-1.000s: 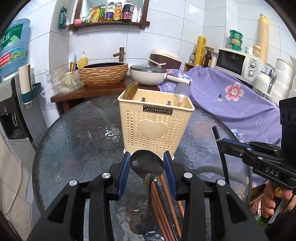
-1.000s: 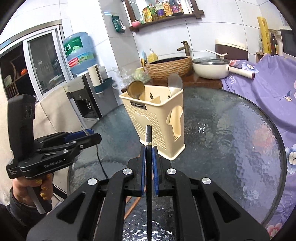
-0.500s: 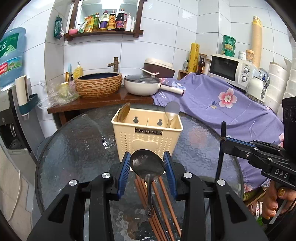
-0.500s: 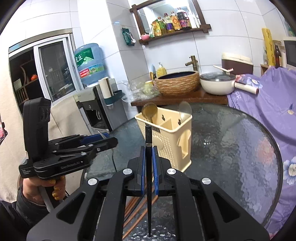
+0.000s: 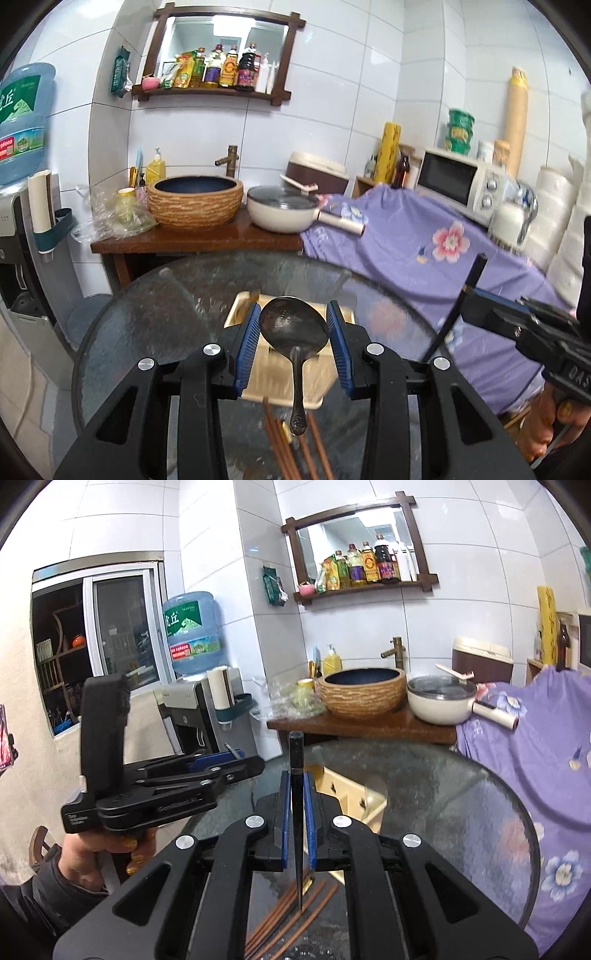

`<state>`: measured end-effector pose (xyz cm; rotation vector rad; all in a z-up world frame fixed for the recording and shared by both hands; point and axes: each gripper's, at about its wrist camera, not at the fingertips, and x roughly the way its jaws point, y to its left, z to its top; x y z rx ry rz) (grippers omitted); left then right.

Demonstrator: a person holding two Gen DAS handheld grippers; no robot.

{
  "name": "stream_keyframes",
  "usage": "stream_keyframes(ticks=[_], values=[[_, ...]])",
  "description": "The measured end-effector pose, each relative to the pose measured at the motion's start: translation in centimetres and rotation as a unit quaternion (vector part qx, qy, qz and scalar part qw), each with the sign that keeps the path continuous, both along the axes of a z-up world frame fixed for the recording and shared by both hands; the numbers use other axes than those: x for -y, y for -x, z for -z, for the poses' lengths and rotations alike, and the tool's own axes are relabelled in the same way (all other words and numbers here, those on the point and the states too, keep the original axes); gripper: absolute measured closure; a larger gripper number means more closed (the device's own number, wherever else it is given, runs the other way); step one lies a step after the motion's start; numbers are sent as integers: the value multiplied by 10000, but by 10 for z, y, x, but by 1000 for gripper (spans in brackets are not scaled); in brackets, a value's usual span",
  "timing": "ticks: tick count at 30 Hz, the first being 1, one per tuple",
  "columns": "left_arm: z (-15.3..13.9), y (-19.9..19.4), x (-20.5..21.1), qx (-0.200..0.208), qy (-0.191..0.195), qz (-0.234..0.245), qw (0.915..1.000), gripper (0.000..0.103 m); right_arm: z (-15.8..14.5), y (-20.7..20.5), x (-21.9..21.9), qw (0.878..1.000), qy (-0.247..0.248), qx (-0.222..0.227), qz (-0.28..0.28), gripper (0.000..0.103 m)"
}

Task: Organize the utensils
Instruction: 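Lower the spoon and black chopstick into the beige holder and open both tools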

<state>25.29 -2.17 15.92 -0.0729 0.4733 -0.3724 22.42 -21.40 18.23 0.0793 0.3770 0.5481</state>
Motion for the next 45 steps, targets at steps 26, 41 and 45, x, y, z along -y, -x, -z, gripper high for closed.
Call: stream_keyframes(ticks=[26, 41, 45], values=[[-3, -83, 8, 303, 84, -729, 9968, 67, -36, -84, -21, 9963, 93, 531, 674, 95], [53, -82, 5, -38, -132, -756, 9970, 67, 38, -95, -22, 9962, 212, 49, 846, 95], [63, -84, 8, -140, -199, -721, 9971, 67, 44, -95, -18, 9953, 233, 78, 938, 96]])
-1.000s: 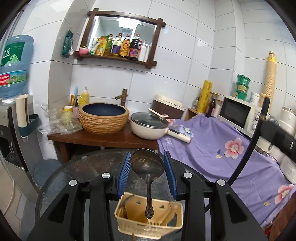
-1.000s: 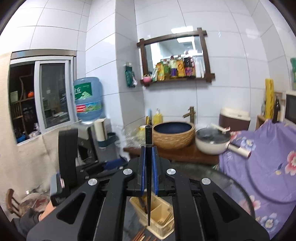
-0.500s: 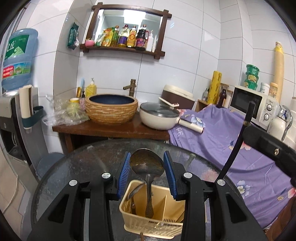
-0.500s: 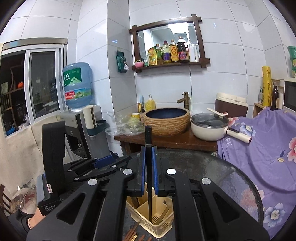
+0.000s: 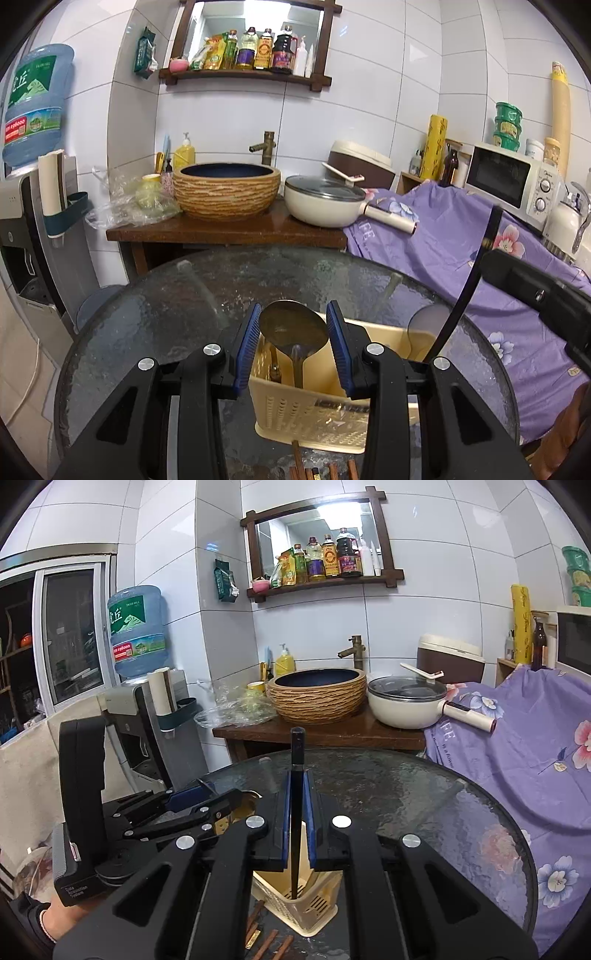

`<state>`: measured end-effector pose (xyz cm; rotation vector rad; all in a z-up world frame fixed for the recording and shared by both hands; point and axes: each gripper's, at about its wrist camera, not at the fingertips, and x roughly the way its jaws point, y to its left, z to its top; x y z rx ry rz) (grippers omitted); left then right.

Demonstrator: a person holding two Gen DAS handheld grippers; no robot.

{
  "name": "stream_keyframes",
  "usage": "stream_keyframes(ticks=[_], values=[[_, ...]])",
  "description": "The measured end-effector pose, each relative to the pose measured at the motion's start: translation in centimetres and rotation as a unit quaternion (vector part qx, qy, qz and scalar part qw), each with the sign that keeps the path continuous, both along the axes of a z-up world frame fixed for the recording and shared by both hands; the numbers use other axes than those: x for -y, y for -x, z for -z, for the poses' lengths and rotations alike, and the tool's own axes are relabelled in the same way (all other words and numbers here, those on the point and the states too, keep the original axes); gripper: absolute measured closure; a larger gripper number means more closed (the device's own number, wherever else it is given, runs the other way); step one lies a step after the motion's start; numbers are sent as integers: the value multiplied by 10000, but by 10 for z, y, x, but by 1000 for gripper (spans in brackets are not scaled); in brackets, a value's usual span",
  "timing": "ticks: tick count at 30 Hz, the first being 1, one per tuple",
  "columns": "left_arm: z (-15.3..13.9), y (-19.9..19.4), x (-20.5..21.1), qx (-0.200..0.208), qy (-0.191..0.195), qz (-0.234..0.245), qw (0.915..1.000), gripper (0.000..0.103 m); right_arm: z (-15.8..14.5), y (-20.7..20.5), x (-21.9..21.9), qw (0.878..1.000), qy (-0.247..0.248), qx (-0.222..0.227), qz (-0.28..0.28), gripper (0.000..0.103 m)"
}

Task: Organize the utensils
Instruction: 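Lower the spoon and black chopstick into the beige holder and open both tools, then move both tools back down to the wooden chopsticks on the table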

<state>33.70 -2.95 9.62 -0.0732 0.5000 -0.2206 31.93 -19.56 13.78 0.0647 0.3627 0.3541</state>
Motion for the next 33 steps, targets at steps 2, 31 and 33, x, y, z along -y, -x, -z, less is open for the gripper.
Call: stream_keyframes(ticks=[2, 31, 33], values=[[3, -2, 0, -40, -13, 4, 10000, 67, 2, -1, 0, 10000, 1, -51, -9, 97], [41, 64, -30, -413, -59, -197, 9989, 30, 98, 55, 8, 9935, 559, -990, 3, 31], [55, 70, -32, -642, -145, -192, 9976, 30, 123, 59, -3, 9884, 749, -1316, -109, 31]])
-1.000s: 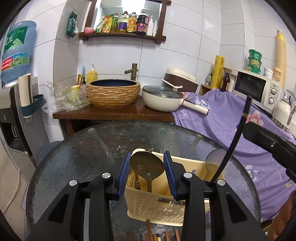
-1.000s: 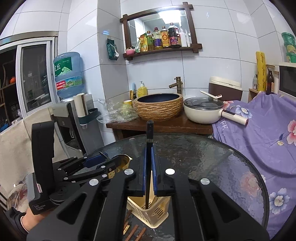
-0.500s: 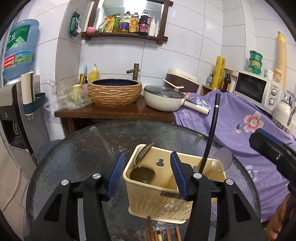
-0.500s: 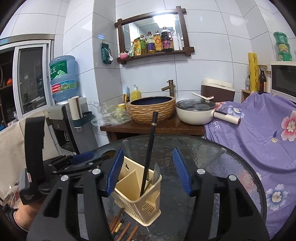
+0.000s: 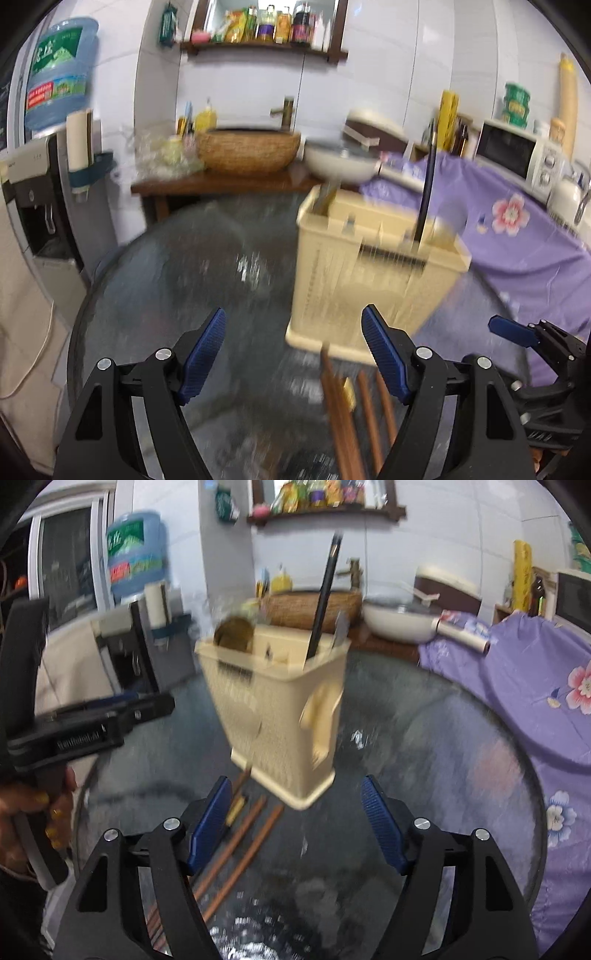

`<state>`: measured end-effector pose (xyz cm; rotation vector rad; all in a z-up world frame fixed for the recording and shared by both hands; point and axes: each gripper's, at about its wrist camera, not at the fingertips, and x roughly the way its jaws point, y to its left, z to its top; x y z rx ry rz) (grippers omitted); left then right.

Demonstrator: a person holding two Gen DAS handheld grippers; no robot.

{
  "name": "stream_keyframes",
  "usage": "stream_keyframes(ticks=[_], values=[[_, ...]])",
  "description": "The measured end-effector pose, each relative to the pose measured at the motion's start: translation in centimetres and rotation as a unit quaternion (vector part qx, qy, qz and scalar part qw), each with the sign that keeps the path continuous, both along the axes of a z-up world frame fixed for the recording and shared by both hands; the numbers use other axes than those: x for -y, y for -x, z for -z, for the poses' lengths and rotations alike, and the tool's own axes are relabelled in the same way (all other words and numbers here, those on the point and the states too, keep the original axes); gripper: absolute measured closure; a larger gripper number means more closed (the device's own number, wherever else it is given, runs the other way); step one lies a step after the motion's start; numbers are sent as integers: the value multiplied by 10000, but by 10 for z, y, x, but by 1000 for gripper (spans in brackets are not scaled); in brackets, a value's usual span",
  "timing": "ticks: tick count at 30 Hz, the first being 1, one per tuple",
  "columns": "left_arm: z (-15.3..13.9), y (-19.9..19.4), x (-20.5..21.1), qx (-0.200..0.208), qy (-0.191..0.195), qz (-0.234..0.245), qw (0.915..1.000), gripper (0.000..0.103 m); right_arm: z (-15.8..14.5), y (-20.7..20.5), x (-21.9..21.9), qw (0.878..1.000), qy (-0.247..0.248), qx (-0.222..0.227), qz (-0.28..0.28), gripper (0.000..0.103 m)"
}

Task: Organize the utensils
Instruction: 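Move both tools back down to the wooden chopsticks on the table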

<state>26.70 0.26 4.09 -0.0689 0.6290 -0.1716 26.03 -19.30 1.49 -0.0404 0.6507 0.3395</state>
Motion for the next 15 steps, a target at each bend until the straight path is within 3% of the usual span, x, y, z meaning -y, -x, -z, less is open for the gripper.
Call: stream_keyframes(ticks=[6, 15], values=[[44, 17, 4, -583, -485, 187, 9969, 32, 49, 6, -20, 9973, 379, -612, -121, 31], [76, 31, 25, -962, -900, 660, 9891, 42, 69, 7, -41, 9930, 774, -858, -250, 31]])
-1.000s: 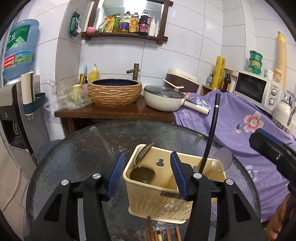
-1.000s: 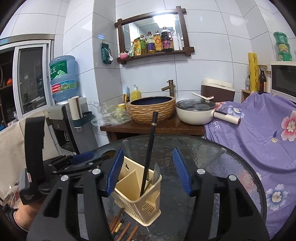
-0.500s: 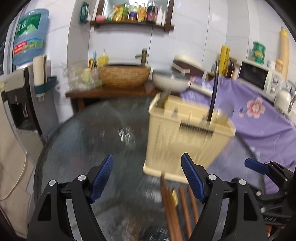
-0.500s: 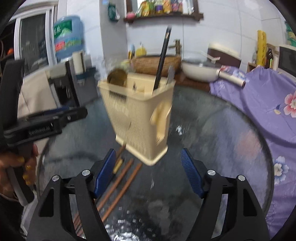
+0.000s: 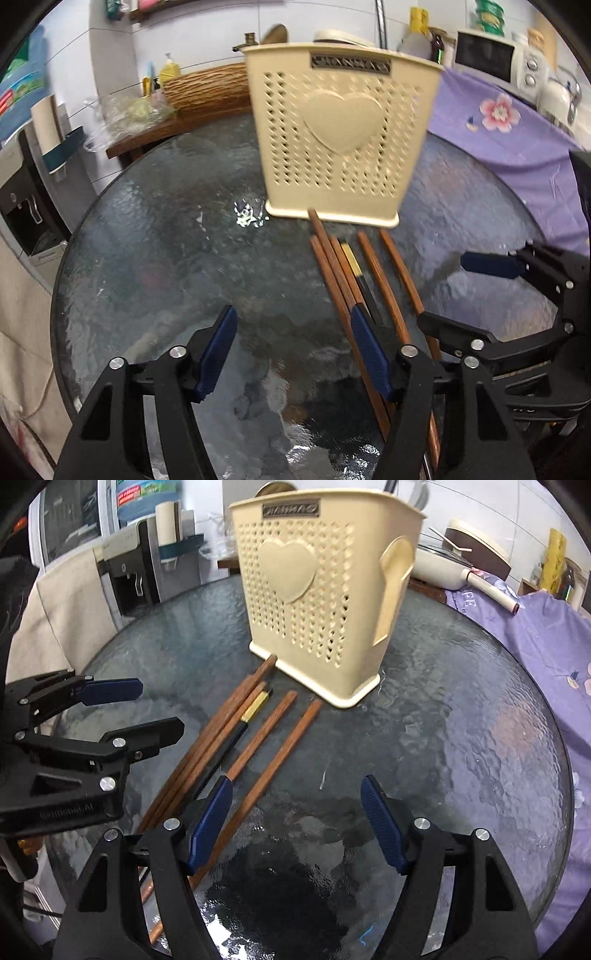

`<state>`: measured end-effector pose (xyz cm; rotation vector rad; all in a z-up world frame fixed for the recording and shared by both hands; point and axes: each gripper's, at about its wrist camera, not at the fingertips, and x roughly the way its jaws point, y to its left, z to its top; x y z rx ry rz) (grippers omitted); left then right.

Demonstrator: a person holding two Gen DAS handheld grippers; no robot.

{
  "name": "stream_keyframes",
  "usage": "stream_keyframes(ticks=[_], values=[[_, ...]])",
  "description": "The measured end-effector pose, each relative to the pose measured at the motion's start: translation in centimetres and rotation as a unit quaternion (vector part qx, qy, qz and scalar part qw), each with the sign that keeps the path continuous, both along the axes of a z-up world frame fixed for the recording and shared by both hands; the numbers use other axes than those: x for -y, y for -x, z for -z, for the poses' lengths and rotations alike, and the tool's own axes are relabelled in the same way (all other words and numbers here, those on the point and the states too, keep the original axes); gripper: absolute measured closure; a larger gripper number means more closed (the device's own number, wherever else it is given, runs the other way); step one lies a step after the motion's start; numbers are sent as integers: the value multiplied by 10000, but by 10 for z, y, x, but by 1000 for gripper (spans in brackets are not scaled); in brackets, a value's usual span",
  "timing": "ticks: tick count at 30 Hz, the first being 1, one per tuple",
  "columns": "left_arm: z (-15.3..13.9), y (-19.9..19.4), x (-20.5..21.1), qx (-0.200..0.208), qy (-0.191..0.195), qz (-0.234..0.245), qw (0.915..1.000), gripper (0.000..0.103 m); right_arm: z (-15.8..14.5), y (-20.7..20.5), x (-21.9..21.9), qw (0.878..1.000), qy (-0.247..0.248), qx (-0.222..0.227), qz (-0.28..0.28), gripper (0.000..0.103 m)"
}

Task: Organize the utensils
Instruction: 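Move both tools back down to the wooden chopsticks on the table, then close the right tool on a wooden chopstick while the left tool grasps another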

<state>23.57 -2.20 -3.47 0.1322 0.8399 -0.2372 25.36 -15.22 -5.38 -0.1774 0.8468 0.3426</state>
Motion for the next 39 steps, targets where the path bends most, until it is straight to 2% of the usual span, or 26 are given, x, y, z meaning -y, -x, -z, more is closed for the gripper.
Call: stream_keyframes(ticks=[8, 16, 21, 23, 26, 30, 34, 39], values=[[10, 3, 11, -89, -190, 240, 9995, 46, 6, 4, 5, 9998, 190, -70, -66, 31], [10, 4, 12, -99, -323, 363, 9988, 48, 6, 4, 33, 9997, 166, -122, 120, 31], [8, 2, 2, -106, -568, 142, 9982, 50, 6, 5, 49, 9994, 35, -240, 234, 31], [7, 2, -6, -101, -501, 58, 9987, 50, 5, 5, 53, 9992, -60, -273, 287, 32], [3, 0, -10, -121, -248, 1, 9996, 50, 5, 2, 56, 9981, -307, -354, 392, 36], [2, -6, -5, -136, -148, -18, 9998, 50, 2, -4, 51, 9977, -319, -392, 447, 50], [4, -15, 0, -172, -151, -92, 9997, 50, 1, -10, 48, 9970, -407, -454, 478, 53], [9, -25, -1, -244, -174, -198, 9994, 54, 0, -17, 44, 9967, -407, -476, 524, 62]])
